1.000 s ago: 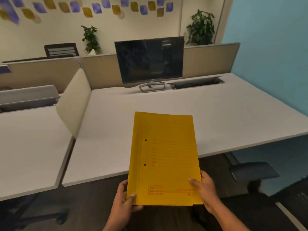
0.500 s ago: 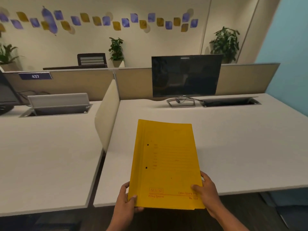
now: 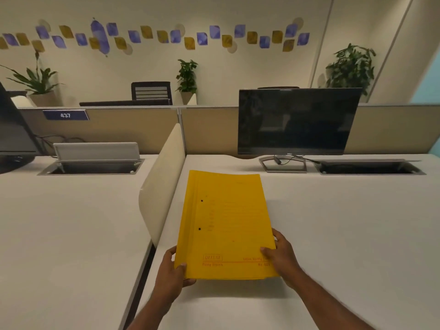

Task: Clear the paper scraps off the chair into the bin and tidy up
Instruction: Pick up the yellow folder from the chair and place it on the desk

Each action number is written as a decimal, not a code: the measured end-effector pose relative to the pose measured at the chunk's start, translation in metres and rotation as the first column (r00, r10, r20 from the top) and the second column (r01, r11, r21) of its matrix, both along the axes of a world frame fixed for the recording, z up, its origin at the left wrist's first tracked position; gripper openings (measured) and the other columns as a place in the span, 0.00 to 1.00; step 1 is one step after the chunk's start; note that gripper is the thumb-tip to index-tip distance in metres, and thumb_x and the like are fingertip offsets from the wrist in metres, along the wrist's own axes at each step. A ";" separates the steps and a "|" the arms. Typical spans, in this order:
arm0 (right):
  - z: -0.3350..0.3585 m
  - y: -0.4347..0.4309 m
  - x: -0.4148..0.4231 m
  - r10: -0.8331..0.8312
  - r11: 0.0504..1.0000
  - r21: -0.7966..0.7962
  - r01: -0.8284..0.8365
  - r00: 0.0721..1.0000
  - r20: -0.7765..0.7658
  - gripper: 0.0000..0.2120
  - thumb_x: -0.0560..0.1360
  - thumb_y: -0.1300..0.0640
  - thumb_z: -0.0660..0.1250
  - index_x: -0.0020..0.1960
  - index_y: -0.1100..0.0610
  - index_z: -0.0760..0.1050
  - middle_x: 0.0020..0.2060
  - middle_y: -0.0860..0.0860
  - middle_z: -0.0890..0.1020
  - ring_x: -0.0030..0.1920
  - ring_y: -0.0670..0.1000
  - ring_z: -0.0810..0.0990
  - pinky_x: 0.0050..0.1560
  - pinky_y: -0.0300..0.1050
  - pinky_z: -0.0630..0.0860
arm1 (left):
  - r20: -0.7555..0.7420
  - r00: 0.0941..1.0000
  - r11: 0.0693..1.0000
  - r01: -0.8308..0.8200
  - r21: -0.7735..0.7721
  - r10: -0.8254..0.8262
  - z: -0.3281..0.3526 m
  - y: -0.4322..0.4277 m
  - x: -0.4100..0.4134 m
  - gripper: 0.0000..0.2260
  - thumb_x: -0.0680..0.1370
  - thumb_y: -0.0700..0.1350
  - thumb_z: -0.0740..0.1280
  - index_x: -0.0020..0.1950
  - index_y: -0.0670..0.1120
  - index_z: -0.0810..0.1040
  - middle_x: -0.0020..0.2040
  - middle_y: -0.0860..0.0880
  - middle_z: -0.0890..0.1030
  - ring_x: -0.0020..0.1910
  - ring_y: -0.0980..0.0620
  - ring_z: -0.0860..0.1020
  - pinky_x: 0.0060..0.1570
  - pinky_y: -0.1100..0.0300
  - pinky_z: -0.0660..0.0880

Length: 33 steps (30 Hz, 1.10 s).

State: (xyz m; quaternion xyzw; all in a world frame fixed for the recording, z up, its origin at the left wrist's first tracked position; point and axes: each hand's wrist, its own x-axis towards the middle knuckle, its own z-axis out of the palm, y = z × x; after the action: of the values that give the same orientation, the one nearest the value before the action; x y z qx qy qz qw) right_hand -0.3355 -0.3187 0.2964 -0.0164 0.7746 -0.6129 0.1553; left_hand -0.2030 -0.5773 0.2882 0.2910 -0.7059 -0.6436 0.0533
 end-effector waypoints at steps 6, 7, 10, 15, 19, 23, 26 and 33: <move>-0.001 -0.044 -0.081 0.013 0.999 0.043 -0.015 0.999 0.036 0.26 0.75 0.68 0.67 0.70 0.55 0.67 0.53 0.52 0.78 0.44 0.47 0.79 0.39 0.41 0.77 | 0.061 0.996 0.997 -0.067 -0.036 0.069 -0.003 -0.032 -0.072 0.17 0.82 0.35 0.58 0.67 0.52 0.63 0.57 0.43 0.76 0.49 0.41 0.81 0.36 0.53 0.81; -0.002 -0.051 -0.093 0.024 0.998 0.051 -0.026 0.999 0.042 0.26 0.75 0.68 0.67 0.70 0.55 0.67 0.53 0.52 0.78 0.45 0.48 0.79 0.41 0.43 0.77 | 0.077 0.994 0.996 -0.079 -0.039 0.082 -0.004 -0.038 -0.082 0.18 0.82 0.35 0.58 0.68 0.51 0.63 0.56 0.43 0.76 0.48 0.41 0.80 0.36 0.52 0.81; -0.005 -0.071 -0.126 0.039 0.997 0.063 -0.042 0.998 0.052 0.26 0.75 0.69 0.66 0.71 0.56 0.67 0.55 0.54 0.78 0.49 0.54 0.79 0.50 0.50 0.78 | 0.098 0.989 0.993 -0.105 -0.051 0.110 -0.005 -0.052 -0.114 0.20 0.82 0.33 0.57 0.73 0.46 0.62 0.52 0.45 0.75 0.45 0.43 0.79 0.37 0.51 0.81; -0.010 -0.097 -0.177 0.047 0.995 0.083 -0.051 0.998 0.052 0.25 0.76 0.69 0.66 0.71 0.57 0.67 0.55 0.55 0.78 0.51 0.55 0.77 0.53 0.52 0.77 | 0.120 0.981 0.987 -0.151 -0.045 0.156 -0.007 -0.075 -0.169 0.22 0.81 0.33 0.59 0.74 0.44 0.62 0.55 0.43 0.74 0.43 0.43 0.79 0.37 0.49 0.81; -0.014 -0.114 -0.207 0.058 0.993 0.101 -0.064 0.997 0.057 0.25 0.76 0.69 0.66 0.71 0.58 0.66 0.55 0.56 0.78 0.48 0.55 0.77 0.49 0.49 0.76 | 0.157 0.975 0.987 -0.145 -0.074 0.155 -0.014 -0.093 -0.202 0.22 0.80 0.35 0.61 0.74 0.44 0.63 0.55 0.43 0.76 0.44 0.42 0.80 0.39 0.47 0.81; -0.017 -0.129 -0.229 0.074 0.989 0.127 -0.080 0.996 0.051 0.25 0.76 0.68 0.66 0.71 0.59 0.66 0.61 0.59 0.77 0.50 0.54 0.76 0.49 0.48 0.75 | 0.226 0.959 0.984 -0.156 -0.085 0.172 -0.020 -0.111 -0.228 0.22 0.80 0.34 0.58 0.73 0.46 0.64 0.59 0.40 0.75 0.49 0.36 0.80 0.38 0.45 0.82; -0.020 -0.136 -0.241 0.082 0.986 0.139 -0.089 0.995 0.055 0.25 0.76 0.67 0.66 0.71 0.59 0.66 0.62 0.59 0.77 0.51 0.54 0.76 0.48 0.47 0.74 | 0.240 0.954 0.982 -0.156 -0.110 0.178 -0.022 -0.120 -0.242 0.21 0.80 0.34 0.57 0.72 0.45 0.65 0.58 0.41 0.75 0.50 0.35 0.80 0.37 0.45 0.82; -0.025 -0.144 -0.260 0.096 0.960 0.262 -0.098 0.995 0.020 0.26 0.74 0.62 0.70 0.70 0.59 0.66 0.65 0.59 0.76 0.61 0.61 0.76 0.58 0.52 0.75 | 0.280 0.951 0.886 0.013 -0.463 0.132 -0.018 -0.124 -0.264 0.12 0.78 0.34 0.61 0.62 0.38 0.72 0.59 0.35 0.76 0.47 0.39 0.76 0.41 0.50 0.77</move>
State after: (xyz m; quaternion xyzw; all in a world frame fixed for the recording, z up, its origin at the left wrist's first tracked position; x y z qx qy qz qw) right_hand -0.5958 -0.4631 0.2716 -0.0313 0.8466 -0.4967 0.1888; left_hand -0.4670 -0.7009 0.2704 0.3871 -0.8282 -0.4039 0.0313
